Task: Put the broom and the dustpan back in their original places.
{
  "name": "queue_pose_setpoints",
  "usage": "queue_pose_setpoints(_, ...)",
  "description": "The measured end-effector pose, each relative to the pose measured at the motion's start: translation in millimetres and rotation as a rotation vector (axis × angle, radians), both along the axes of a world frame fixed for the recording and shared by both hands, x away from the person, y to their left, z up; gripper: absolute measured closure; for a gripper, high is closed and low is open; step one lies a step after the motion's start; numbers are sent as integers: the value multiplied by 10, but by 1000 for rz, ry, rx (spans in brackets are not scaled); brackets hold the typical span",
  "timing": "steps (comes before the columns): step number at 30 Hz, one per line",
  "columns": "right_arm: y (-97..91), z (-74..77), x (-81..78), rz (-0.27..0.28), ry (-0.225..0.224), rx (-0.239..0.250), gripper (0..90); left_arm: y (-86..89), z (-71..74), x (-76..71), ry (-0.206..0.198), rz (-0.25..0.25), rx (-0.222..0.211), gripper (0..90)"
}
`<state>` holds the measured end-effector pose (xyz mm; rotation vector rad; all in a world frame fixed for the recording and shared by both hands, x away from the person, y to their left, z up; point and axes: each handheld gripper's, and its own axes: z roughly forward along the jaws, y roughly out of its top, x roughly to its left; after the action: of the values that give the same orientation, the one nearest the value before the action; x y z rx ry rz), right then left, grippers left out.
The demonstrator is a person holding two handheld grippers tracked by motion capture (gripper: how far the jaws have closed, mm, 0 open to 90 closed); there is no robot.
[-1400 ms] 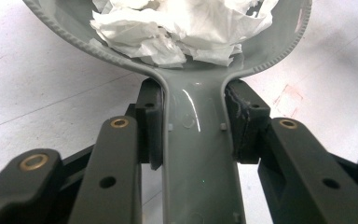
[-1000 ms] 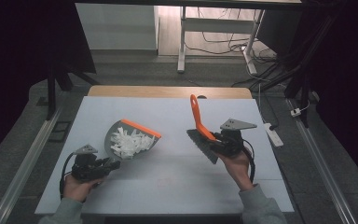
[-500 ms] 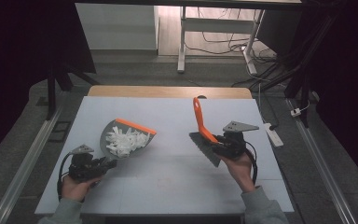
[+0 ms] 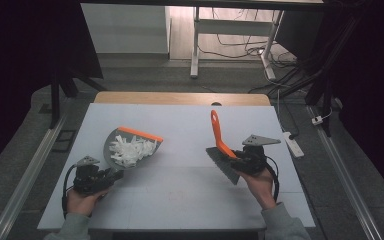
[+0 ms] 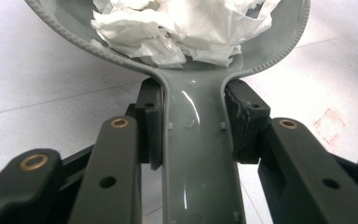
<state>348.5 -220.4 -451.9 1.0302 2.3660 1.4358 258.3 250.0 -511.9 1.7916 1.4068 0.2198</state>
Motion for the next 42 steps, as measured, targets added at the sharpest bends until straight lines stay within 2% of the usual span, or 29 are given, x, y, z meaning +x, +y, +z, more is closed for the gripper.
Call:
queue_pose_setpoints(6, -32, -57, -40, 17, 25, 0, 703, -66, -40, 5, 15, 41, 21, 611)
queue_pose_setpoints(12, -80, -119, -89, 38, 51, -14, 703, -111, -79, 9, 22, 89, 11, 611)
queue_pose_setpoints(24, -165, -165, -153, 23, 83, -13, 703, -139, -164, 69, 58, 183, 26, 611)
queue_pose_setpoints(29, -130, -213, -138, 33, 121, -5, 703, -127, -188, 94, 64, 195, 33, 611)
queue_pose_setpoints(32, -108, -260, -117, 34, 140, -21, 703, -128, -208, 114, 76, 199, 40, 611)
queue_pose_setpoints(37, -136, -344, -48, 12, 198, -10, 702, -146, -235, 141, 95, 192, 49, 610)
queue_pose_setpoints(42, -160, -403, 20, -5, 222, -25, 703, -149, -244, 151, 102, 187, 54, 609)
